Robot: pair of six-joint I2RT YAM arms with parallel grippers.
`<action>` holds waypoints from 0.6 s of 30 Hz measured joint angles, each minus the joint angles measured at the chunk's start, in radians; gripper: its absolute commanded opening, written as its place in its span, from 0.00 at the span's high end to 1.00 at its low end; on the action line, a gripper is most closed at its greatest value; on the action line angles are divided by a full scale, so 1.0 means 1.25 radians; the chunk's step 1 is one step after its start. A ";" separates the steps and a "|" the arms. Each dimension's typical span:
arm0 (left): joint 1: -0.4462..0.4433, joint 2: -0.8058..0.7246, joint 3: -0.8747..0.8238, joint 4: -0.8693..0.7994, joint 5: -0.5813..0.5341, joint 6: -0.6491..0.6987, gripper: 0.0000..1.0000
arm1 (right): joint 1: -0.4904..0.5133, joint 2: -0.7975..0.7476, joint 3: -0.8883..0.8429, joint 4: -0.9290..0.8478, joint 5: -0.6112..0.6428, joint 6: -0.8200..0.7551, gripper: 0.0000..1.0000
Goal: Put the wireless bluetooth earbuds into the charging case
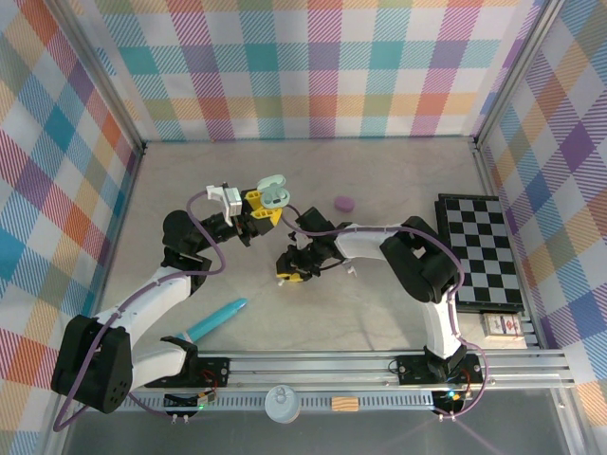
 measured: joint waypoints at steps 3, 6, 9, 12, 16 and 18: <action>0.000 0.000 0.000 0.000 0.000 0.000 0.69 | 0.003 0.005 0.013 -0.009 -0.001 -0.004 0.67; 0.000 0.000 0.000 0.000 0.000 0.001 0.69 | 0.011 0.009 0.024 -0.019 0.000 -0.018 0.71; 0.000 0.000 0.000 0.000 0.000 0.002 0.69 | 0.017 0.011 0.032 -0.029 0.000 -0.025 0.72; 0.000 0.000 0.000 0.000 0.000 0.002 0.69 | 0.018 0.017 0.038 -0.044 0.001 -0.031 0.71; 0.000 0.000 0.000 0.000 0.000 0.002 0.69 | 0.023 0.028 0.059 -0.079 0.005 -0.043 0.67; 0.000 0.000 0.000 0.000 0.000 0.002 0.69 | 0.025 0.032 0.073 -0.093 0.010 -0.049 0.67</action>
